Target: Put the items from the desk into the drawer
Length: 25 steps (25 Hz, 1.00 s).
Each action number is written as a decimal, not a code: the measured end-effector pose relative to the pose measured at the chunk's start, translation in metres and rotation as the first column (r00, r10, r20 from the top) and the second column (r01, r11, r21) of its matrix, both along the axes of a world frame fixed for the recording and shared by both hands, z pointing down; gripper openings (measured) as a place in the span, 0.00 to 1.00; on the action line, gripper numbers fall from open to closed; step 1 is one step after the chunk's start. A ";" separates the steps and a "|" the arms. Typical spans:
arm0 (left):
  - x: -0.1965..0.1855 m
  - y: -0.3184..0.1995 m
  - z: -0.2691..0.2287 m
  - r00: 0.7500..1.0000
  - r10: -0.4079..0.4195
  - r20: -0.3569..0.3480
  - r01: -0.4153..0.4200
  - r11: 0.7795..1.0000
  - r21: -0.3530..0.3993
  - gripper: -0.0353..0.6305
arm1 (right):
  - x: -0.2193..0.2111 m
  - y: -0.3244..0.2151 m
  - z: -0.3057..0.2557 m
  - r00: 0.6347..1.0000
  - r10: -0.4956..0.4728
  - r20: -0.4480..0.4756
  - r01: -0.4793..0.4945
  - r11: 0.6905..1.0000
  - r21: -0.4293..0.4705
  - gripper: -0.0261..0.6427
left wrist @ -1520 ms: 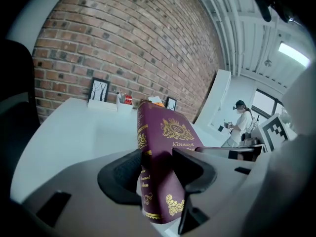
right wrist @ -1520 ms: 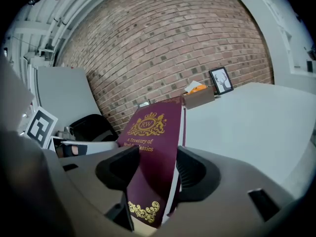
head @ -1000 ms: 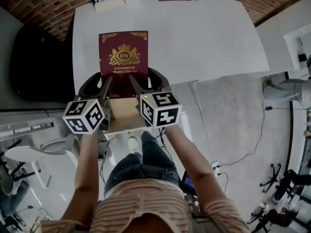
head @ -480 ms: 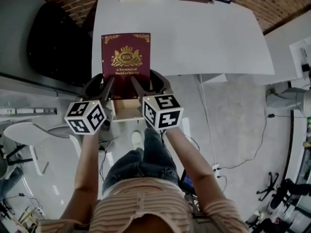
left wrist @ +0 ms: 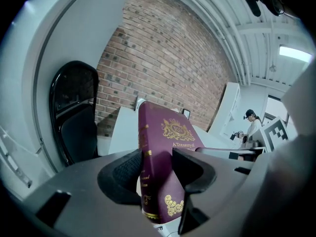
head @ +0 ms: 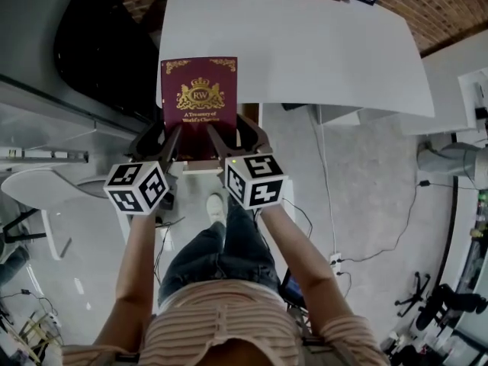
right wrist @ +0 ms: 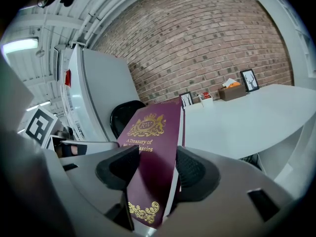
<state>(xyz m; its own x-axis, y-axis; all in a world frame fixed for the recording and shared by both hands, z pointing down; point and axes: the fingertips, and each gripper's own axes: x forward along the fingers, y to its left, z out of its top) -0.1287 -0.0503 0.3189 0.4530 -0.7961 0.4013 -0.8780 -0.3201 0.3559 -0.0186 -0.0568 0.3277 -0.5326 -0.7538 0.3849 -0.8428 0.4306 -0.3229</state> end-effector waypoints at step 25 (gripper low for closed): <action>0.020 0.082 0.111 0.997 0.062 -0.043 -0.071 0.971 -0.228 0.35 | 0.020 0.087 0.106 0.998 0.038 -0.043 -0.046 0.979 -0.197 0.39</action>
